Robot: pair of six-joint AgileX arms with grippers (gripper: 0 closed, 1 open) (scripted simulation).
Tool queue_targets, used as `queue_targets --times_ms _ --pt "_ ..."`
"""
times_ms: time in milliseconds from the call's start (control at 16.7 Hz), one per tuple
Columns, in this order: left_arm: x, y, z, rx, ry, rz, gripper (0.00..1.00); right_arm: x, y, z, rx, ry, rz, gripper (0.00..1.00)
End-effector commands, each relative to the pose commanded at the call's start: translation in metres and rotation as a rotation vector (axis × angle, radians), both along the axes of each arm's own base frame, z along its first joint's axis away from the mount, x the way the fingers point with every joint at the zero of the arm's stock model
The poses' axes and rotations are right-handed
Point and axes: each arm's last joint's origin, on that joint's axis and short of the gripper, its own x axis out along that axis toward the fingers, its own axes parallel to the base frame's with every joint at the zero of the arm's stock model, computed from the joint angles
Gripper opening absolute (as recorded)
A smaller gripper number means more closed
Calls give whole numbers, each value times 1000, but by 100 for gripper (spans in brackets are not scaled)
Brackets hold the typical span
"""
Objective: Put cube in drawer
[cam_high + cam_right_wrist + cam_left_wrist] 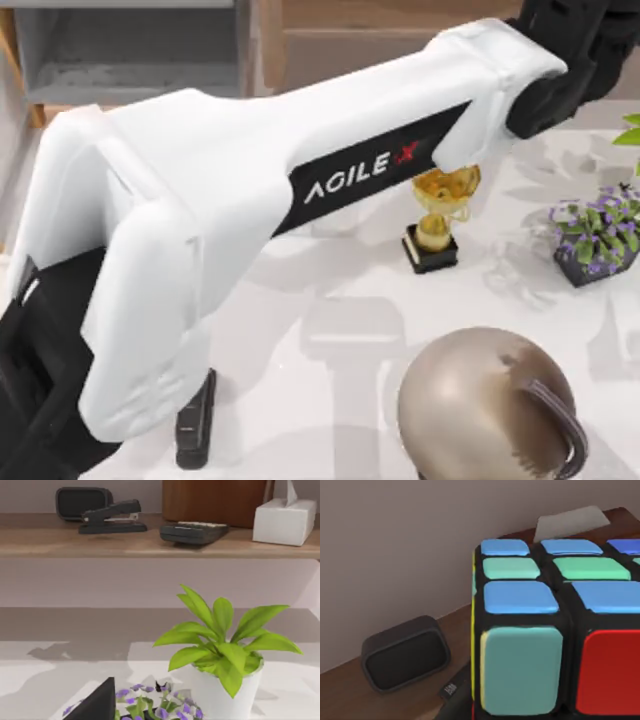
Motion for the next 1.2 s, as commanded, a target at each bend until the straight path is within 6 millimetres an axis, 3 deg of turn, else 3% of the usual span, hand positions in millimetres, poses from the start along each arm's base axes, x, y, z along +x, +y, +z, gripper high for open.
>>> queue_targets --times_ms 180,420,540,660,780,900,1020,1200 --pt "-27 -12 7 178 60 -174 0 0 0 0 0 0 0 100" --pt "-58 -24 -3 422 175 -385 0 0 0 0 0 0 0 100" --pt "-63 -20 -10 532 251 -457 0 0 0 0 0 0 0 100" --pt "-54 -2 -12 617 343 -489 0 0 0 0 0 0 0 100" --pt "-34 28 -5 672 441 -478 0 0 0 0 0 0 0 100" --pt "-7 71 6 701 554 -424 0 0 0 0 0 0 0 100" --pt "24 126 16 705 685 -333 0 0 0 0 0 0 0 100" --pt "73 232 22 655 921 -131 0 0 0 0 0 0 0 100"
